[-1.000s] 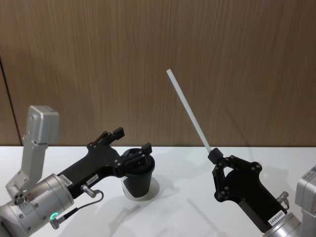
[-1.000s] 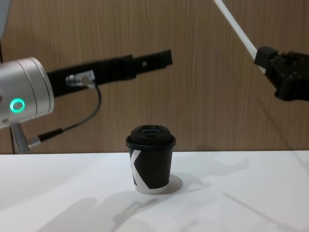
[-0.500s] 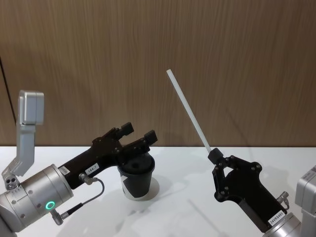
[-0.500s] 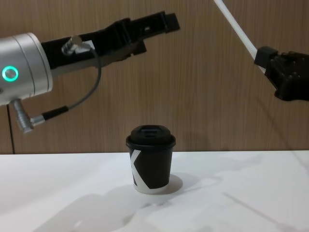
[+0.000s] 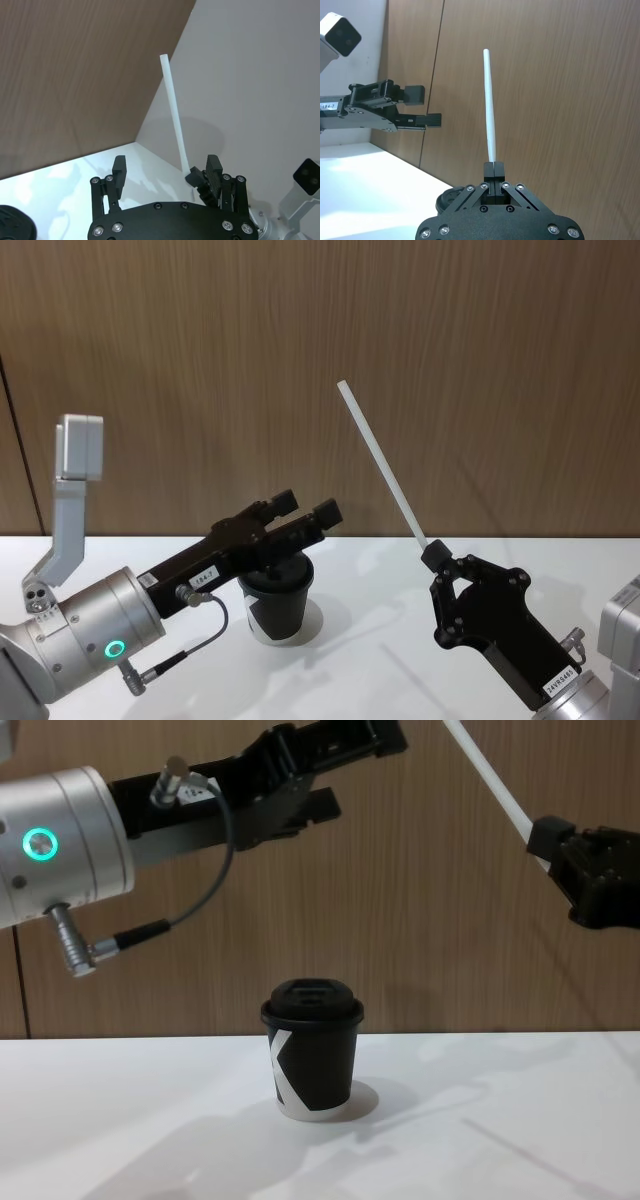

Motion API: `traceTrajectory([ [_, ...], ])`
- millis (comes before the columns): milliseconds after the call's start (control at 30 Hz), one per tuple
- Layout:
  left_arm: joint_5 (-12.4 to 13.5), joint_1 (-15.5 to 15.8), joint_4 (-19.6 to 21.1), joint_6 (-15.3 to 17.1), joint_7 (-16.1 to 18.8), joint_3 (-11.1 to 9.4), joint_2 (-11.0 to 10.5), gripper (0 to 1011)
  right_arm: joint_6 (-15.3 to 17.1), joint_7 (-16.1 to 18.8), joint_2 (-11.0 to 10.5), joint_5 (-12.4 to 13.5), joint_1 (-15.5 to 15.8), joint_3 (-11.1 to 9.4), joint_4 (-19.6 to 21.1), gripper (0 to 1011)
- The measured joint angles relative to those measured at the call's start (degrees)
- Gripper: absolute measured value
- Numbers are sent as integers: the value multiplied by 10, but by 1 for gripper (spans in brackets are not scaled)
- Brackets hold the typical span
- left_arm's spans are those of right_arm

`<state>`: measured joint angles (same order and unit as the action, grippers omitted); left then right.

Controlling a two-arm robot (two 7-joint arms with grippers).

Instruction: Pick up the straw with one hand, pass it to the other hand, and insert it into the cup.

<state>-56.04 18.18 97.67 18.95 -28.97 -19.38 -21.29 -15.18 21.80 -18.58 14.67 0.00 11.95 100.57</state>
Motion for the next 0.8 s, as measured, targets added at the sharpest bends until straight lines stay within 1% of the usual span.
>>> traceTrajectory([
  [300, -13, 11, -9, 8, 2, -13, 12, 1003, 0, 0, 0, 0, 0, 0, 0, 2],
  [800, -27, 46, -51, 9, 14, -35, 48, 1004, 0, 0, 0, 0, 0, 0, 0, 1],
])
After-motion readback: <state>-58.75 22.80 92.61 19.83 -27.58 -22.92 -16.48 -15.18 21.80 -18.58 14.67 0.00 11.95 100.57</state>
